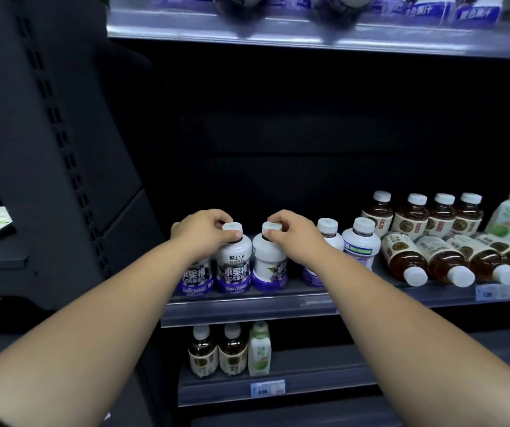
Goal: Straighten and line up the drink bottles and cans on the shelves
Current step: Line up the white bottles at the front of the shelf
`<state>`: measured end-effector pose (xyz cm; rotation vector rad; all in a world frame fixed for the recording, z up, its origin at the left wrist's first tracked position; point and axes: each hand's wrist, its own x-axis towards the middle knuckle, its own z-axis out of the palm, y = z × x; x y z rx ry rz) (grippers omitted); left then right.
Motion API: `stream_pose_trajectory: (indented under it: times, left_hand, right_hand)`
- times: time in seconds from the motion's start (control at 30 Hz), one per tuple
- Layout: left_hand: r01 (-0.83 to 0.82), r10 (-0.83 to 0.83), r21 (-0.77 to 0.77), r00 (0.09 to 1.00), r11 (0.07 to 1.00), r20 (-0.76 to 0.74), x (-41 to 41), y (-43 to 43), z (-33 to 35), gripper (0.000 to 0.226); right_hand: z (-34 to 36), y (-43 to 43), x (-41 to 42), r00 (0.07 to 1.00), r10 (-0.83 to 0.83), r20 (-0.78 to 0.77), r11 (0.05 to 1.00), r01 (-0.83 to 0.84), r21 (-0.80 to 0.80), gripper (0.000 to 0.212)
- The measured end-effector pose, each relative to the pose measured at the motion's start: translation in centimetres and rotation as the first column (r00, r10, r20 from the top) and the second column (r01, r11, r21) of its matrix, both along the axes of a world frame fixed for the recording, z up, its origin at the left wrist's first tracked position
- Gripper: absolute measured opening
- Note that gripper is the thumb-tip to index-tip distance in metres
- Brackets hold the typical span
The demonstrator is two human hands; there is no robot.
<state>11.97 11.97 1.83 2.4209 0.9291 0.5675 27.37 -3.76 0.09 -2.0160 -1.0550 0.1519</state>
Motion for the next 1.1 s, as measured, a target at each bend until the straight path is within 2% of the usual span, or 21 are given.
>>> stream_pose_trajectory:
  times: [0.17, 0.3, 0.53, 0.7, 0.8, 0.93, 1.1]
  left_hand:
    - [-0.017, 0.017, 0.017, 1.0, 1.0, -0.001, 0.1, 0.0, -0.1, 0.034]
    - [-0.012, 0.012, 0.014, 1.0, 1.0, -0.001, 0.1, 0.1, -0.1, 0.035]
    - [-0.017, 0.018, 0.04, 1.0, 0.999, -0.019, 0.2, -0.1, -0.2, 0.027]
    - [0.013, -0.012, 0.021, 0.999, 1.0, -0.053, 0.4, -0.5, 0.8, 0.032]
    - [0.058, -0.058, 0.008, 0.998, 0.998, -0.001, 1.5, -1.4, 1.6, 0.039]
    - [0.156, -0.158, 0.035, 0.986, 0.987, 0.061, 4.6, -4.9, 2.3, 0.042]
    - [0.241, -0.244, 0.054, 0.968, 0.969, 0.065, 9.1, -9.8, 2.2, 0.041]
  right_hand:
    - [0.2, 0.2, 0.2, 0.999, -0.022, 0.032, 1.0, 0.023, -0.021, 0.028]
    - [0.3, 0.1, 0.2, 0.995, 0.038, -0.097, 0.999, -0.039, -0.004, 0.022]
    - [0.1, -0.1, -0.2, 0.999, -0.046, -0.009, 0.999, 0.046, 0.02, 0.037]
    - [0.5, -1.1, 1.2, 0.994, 0.072, -0.087, 0.997, -0.069, 0.036, 0.029]
    - [1.6, -2.9, 3.1, 0.997, 0.079, 0.0, 0.995, -0.079, 0.067, 0.028]
    - [3.1, -6.7, 5.6, 0.996, 0.085, 0.024, 0.987, -0.088, 0.135, 0.025]
    - [3.4, -11.0, 9.3, 0.971, 0.026, 0.239, 0.999, -0.035, 0.033, 0.03]
